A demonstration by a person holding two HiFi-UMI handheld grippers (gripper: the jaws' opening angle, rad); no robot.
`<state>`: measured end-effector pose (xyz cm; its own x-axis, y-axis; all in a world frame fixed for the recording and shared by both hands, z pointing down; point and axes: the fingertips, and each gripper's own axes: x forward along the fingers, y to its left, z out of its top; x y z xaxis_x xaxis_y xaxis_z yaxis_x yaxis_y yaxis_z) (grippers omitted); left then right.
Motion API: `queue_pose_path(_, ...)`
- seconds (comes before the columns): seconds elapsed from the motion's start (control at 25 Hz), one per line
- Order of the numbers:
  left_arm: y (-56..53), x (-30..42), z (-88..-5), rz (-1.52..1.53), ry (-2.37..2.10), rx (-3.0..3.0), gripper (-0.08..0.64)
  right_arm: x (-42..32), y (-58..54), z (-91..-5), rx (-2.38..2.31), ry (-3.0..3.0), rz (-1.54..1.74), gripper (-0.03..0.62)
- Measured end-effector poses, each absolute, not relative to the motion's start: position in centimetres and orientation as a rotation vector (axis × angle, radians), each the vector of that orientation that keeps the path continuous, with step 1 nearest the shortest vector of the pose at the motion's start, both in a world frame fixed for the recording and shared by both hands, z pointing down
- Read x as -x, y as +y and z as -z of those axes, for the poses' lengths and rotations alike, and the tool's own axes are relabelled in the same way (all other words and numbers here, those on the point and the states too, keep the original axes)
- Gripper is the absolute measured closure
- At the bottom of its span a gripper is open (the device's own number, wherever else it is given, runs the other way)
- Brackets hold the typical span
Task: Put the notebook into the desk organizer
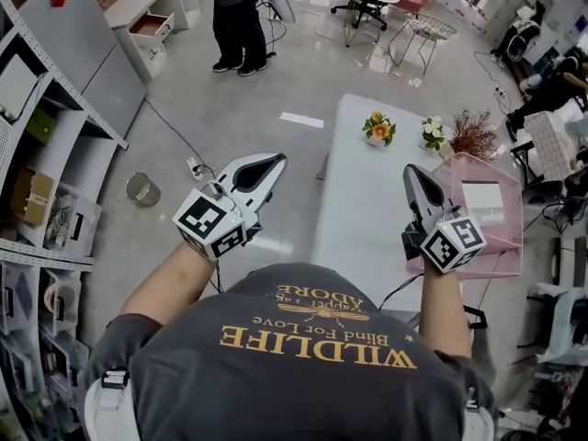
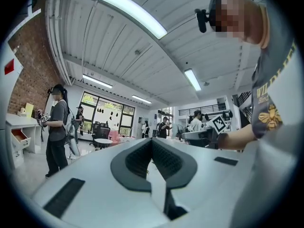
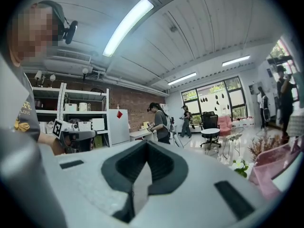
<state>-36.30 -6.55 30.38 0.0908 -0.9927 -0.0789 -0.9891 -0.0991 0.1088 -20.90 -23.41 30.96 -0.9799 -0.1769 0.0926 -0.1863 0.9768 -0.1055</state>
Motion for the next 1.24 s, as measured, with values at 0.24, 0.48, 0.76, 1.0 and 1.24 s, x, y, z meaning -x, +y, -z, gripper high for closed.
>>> queue_pose_path(0.24, -6.53, 36.32, -29.83, 0.203, -2.092, -2.316, 0.558, 20.73, -23.43, -30.59, -0.293, -3.052, -0.14, 0.592)
queue_pose_path(0.48, -6.82, 36.21, -29.77, 0.211, -2.096, -2.319, 0.558, 20.49, -23.8, -30.5, -0.301, -3.053, -0.105, 0.594)
queue_pose_path(0.76, -6.6, 36.42, -29.62, 0.224, -2.095, -2.316, 0.558, 20.51, -23.68, -30.39, -0.308, -3.048, -0.098, 0.594)
queue_pose_path(1.0, -6.44, 36.07, -29.5, 0.231, -2.09, -2.325, 0.558, 20.29, -23.59, -30.26, -0.317, -3.047, -0.089, 0.594)
queue_pose_path(1.24, -6.51, 36.04, -29.78, 0.231, -2.09, -2.321, 0.558, 20.19, -23.67, -30.6, -0.317, -3.045, -0.084, 0.594)
